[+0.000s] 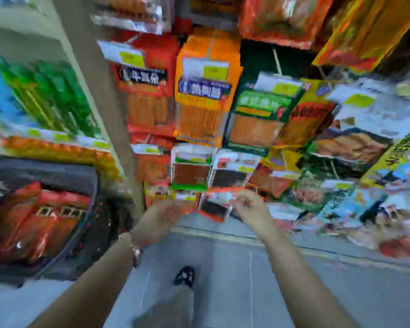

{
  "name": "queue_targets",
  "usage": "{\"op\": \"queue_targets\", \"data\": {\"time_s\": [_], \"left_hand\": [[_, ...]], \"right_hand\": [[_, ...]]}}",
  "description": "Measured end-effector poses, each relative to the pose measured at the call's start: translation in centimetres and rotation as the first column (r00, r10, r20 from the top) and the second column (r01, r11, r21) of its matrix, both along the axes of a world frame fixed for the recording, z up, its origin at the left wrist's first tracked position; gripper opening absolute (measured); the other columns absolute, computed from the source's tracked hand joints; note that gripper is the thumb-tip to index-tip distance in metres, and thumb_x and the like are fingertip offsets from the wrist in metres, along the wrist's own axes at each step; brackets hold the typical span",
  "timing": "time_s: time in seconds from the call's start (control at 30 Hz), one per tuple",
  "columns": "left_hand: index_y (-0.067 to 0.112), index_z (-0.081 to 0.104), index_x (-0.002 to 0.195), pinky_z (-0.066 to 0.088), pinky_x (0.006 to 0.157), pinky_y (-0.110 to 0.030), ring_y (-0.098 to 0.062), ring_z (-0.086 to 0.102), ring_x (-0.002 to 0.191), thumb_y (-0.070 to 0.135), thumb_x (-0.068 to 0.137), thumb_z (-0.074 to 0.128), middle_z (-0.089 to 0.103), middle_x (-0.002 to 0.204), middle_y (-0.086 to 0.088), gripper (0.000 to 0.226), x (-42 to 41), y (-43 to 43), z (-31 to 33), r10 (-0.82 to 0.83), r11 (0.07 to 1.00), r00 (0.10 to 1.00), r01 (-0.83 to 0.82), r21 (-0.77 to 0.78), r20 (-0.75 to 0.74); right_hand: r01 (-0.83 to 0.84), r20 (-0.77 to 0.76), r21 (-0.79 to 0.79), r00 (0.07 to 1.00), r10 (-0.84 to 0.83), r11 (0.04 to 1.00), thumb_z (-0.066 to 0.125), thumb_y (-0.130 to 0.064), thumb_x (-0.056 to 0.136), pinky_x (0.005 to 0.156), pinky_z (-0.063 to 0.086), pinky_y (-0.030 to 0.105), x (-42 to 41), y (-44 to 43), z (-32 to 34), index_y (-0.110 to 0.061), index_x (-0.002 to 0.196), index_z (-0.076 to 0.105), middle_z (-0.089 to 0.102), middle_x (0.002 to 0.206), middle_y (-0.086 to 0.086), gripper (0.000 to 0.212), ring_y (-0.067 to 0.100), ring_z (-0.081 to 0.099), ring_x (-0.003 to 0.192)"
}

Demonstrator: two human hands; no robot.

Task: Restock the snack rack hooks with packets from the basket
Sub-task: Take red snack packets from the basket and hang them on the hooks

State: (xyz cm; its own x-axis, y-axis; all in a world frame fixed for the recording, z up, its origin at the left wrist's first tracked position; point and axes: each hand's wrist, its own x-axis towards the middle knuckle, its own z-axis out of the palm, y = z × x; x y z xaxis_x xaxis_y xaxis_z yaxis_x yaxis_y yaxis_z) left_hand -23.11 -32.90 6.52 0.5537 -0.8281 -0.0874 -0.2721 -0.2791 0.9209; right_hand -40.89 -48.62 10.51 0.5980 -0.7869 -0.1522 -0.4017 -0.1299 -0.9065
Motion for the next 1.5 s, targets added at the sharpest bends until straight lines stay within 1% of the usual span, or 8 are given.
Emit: {"op": "queue_targets", "data": {"time_s": [0.1,0.23,0.47,0.7,0.93,1.13,1.33,1.5], "left_hand": [[-0.007,0.062,0.106,0.047,0.088,-0.046,-0.03,0.057,0.095,-0.008,0.086,0.059,0.061,0.097,-0.017,0.02,-4.0,11.4,-6.4,0.103,0.939,0.976,-0.032,0.343,-0.192],[0.01,0.062,0.112,0.043,0.089,-0.026,-0.018,0.056,0.102,0.015,0.092,0.057,0.061,0.112,-0.01,0.021,-8.6,23.4,-8.9,0.17,0.752,0.949,0.049,0.657,-0.265],[0.008,0.065,0.109,0.048,0.075,-0.026,-0.022,0.063,0.079,0.018,0.092,0.056,0.064,0.092,-0.015,0.022,-6.9,33.0,-10.0,0.549,0.586,0.816,-0.224,0.779,-0.179],[0.021,0.065,0.105,0.047,0.077,-0.014,-0.012,0.062,0.085,0.019,0.091,0.053,0.065,0.095,0.003,0.019,1.0,38.1,-11.3,0.619,0.576,0.752,-0.237,0.783,-0.227],[0.028,0.062,0.087,0.05,0.092,-0.037,-0.022,0.063,0.089,0.007,0.09,0.052,0.067,0.098,-0.005,0.023,16.0,42.9,-10.1,0.687,0.605,0.692,-0.372,0.704,-0.224],[0.028,0.062,0.099,0.047,0.085,-0.027,-0.017,0.063,0.093,0.014,0.093,0.05,0.065,0.097,0.004,0.02,27.9,41.2,-9.3,0.584,0.692,0.793,-0.373,0.618,-0.174],[0.027,0.059,0.097,0.05,0.059,-0.019,-0.007,0.065,0.079,0.012,0.094,0.047,0.065,0.098,0.001,0.02,34.8,35.4,-11.8,0.621,0.749,0.711,-0.415,0.516,-0.329],[0.029,0.057,0.094,0.052,0.085,-0.036,-0.014,0.064,0.086,0.007,0.092,0.047,0.065,0.099,0.001,0.024,37.6,31.7,-16.0,0.595,0.779,0.696,-0.378,0.5,-0.401]], "right_hand": [[-0.064,-0.231,0.251,0.965,0.124,0.966,0.052,0.012,0.088,0.048,0.032,0.01,-2.6,7.2,-7.1,-0.006,0.078,0.053,0.043,0.066,0.004,0.02,-0.004,0.044,0.046],[-0.171,-0.47,0.472,0.781,0.412,0.865,0.052,-0.003,0.092,0.053,0.036,0.023,-5.6,15.0,-13.0,-0.011,0.085,0.055,0.054,0.078,0.014,0.011,0.022,0.05,0.065],[-0.419,-0.577,0.553,0.432,0.694,0.72,0.051,-0.006,0.088,0.049,0.029,0.022,-2.5,22.2,-15.9,-0.015,0.057,0.044,0.045,0.059,0.004,0.033,0.016,0.042,0.059],[-0.398,-0.539,0.584,0.462,0.704,0.708,0.048,-0.016,0.094,0.053,0.039,0.019,12.4,25.2,-14.9,-0.013,0.08,0.051,0.058,0.078,0.005,0.015,0.016,0.051,0.064],[-0.349,-0.267,0.613,0.754,0.601,0.709,0.053,-0.02,0.096,0.048,0.042,0.021,29.2,30.5,-12.0,-0.009,0.097,0.061,0.062,0.075,0.004,0.014,0.012,0.051,0.054],[-0.04,-0.256,0.707,0.916,0.309,0.706,0.05,-0.02,0.098,0.063,0.051,0.026,40.0,31.5,-16.3,-0.016,0.106,0.055,0.063,0.09,0.006,0.011,0.018,0.061,0.074],[0.24,-0.521,0.603,0.841,0.147,0.761,0.055,-0.027,0.094,0.086,0.046,0.037,44.0,29.7,-27.7,-0.013,0.115,0.055,0.054,0.11,0.009,0.025,0.026,0.053,0.1],[0.351,-0.658,0.471,0.75,0.058,0.809,0.064,-0.035,0.087,0.087,0.047,0.035,44.7,29.7,-34.5,-0.003,0.131,0.049,0.056,0.119,0.014,0.056,0.03,0.055,0.105]]}}
